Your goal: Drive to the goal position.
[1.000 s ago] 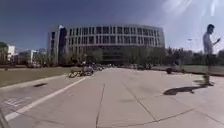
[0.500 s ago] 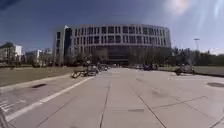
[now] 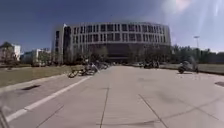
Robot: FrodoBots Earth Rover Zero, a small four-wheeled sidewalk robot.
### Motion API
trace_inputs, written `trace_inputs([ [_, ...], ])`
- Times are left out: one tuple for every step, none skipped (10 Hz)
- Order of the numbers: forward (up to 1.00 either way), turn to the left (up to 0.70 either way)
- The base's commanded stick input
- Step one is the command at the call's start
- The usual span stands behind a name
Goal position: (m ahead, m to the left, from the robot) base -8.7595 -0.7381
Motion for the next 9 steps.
trace_inputs([
  [0.7, 0.0],
  [0.7, 0.0],
  [0.7, 0.0],
  [0.7, 0.0],
  [0.7, 0.0],
  [0.7, 0.0],
  [0.7, 0.0],
  [0.7, 0.0],
  [0.7, 0.0],
])
